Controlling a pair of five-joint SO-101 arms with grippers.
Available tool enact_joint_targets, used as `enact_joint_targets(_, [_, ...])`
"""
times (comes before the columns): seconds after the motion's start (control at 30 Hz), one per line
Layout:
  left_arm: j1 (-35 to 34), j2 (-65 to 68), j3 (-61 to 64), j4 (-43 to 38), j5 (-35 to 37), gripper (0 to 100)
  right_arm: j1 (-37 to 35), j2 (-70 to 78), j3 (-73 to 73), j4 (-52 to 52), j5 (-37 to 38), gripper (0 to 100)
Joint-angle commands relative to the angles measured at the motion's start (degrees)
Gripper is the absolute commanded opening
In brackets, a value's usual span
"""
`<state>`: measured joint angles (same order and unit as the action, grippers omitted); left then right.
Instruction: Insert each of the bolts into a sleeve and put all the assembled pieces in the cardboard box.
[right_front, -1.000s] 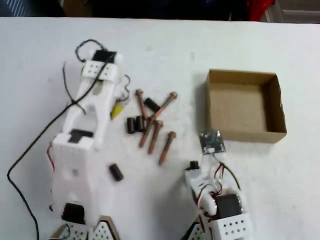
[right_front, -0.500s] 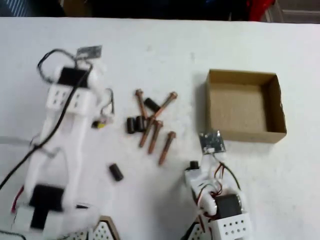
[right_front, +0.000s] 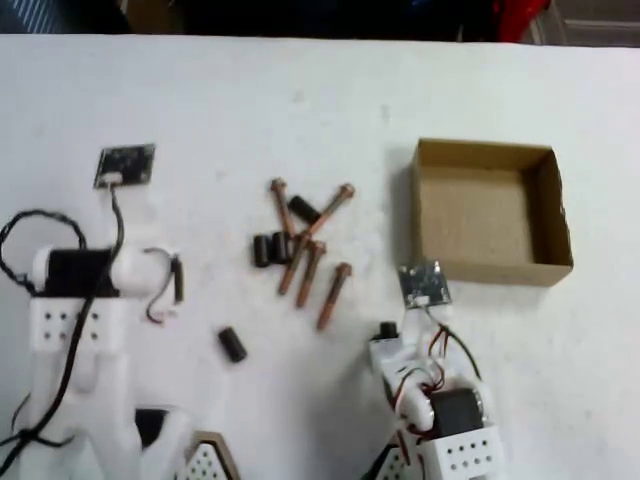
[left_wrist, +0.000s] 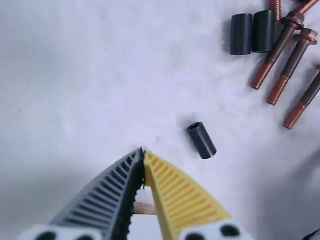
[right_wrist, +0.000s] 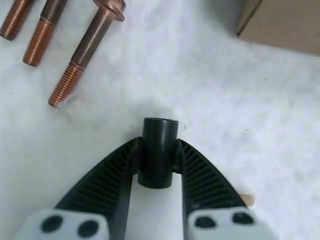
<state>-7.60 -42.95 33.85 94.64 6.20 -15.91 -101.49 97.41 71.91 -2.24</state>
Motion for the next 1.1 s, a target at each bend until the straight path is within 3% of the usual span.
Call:
enact_joint_targets(0.0, [-2.8,-2.9,3.0,-4.3,-3.2,2,0.5,-0.7,-0.4,0.2,-0.6,1.8])
enact_joint_targets(0.43, [-2.6,-7.4,16.5,-11.5,-13.0,2,0.5,-0.7,-0.4,0.2,-0.6,1.8])
enact_joint_targets(1.07, [-2.5,-14.9,33.5,-26.5,-12.9,2,0.5,-0.7,-0.4,0.2,-0.6,1.8])
